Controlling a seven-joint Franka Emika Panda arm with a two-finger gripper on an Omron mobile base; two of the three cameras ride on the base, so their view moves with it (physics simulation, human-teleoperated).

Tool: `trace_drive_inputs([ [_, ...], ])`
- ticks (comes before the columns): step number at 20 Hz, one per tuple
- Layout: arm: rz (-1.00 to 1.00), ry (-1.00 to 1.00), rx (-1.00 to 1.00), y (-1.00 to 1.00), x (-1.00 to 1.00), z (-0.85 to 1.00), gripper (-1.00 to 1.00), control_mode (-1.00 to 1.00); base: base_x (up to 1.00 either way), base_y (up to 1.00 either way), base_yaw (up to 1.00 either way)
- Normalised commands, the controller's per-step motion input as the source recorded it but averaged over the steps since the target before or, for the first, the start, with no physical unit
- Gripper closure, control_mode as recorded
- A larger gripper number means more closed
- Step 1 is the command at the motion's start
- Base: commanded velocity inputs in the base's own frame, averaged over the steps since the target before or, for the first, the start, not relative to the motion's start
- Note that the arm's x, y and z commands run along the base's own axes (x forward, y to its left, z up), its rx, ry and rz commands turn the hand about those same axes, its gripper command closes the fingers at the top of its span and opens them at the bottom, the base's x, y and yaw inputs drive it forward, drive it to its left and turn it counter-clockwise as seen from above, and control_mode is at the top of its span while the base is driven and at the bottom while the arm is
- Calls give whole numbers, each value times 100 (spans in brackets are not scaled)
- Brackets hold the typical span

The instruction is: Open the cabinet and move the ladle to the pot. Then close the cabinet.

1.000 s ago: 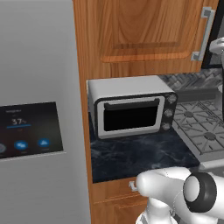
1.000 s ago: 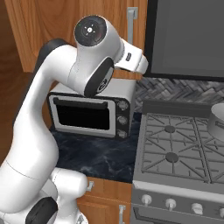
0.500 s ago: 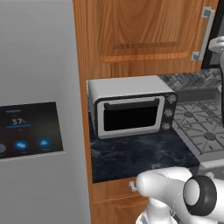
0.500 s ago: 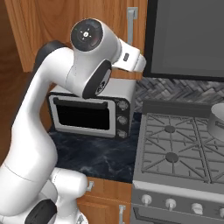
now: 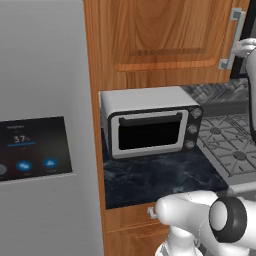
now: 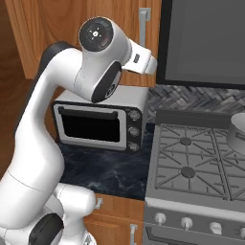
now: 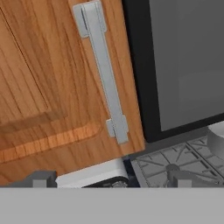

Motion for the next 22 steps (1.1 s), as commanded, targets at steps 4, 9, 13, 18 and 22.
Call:
trace_drive_inputs([
  [4,2,0,1,0,42,0,-100,-100,0,0,0],
  [9,1,0,2,0,50,0,-100,-100,0,0,0],
  [13,0,0,1,-13,41,1,-100,-100,0,0,0],
  [18,0,0,0,-20,27,2,-100,-100,0,0,0],
  [22,0,0,1,-11,37,0,-100,-100,0,0,0],
])
